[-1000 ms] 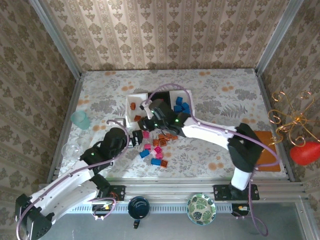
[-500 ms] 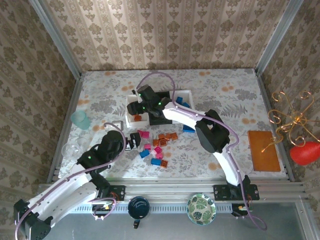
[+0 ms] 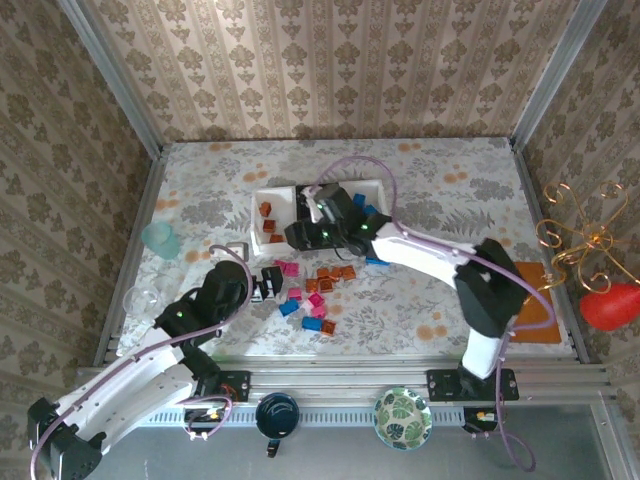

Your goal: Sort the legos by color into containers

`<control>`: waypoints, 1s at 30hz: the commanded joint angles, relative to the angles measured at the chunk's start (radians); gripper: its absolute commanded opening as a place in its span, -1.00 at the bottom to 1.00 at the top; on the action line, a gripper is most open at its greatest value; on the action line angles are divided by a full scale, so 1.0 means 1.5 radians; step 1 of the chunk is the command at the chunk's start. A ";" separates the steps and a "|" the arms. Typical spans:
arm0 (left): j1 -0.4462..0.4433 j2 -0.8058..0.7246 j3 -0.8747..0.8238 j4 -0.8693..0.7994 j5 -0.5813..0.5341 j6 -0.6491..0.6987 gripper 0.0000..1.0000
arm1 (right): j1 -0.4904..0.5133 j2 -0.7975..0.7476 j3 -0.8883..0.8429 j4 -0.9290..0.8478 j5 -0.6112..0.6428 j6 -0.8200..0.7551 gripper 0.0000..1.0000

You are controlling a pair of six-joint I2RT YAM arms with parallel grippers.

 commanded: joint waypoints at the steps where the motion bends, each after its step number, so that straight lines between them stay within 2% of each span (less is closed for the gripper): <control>1: 0.010 0.002 0.001 -0.001 0.004 0.006 0.99 | 0.017 -0.090 -0.100 -0.043 -0.028 -0.051 0.43; 8: 0.025 0.024 -0.003 0.019 0.021 0.004 1.00 | 0.101 -0.190 -0.230 -0.179 -0.034 -0.102 0.43; 15: 0.032 0.030 -0.011 0.029 0.030 -0.002 1.00 | 0.211 -0.137 -0.257 -0.215 0.077 -0.120 0.50; 19: 0.035 0.030 -0.011 0.027 0.032 -0.003 1.00 | 0.224 -0.103 -0.248 -0.201 0.112 -0.128 0.51; 30: 0.044 0.019 -0.017 0.015 0.037 -0.005 1.00 | 0.251 -0.028 -0.208 -0.206 0.131 -0.153 0.50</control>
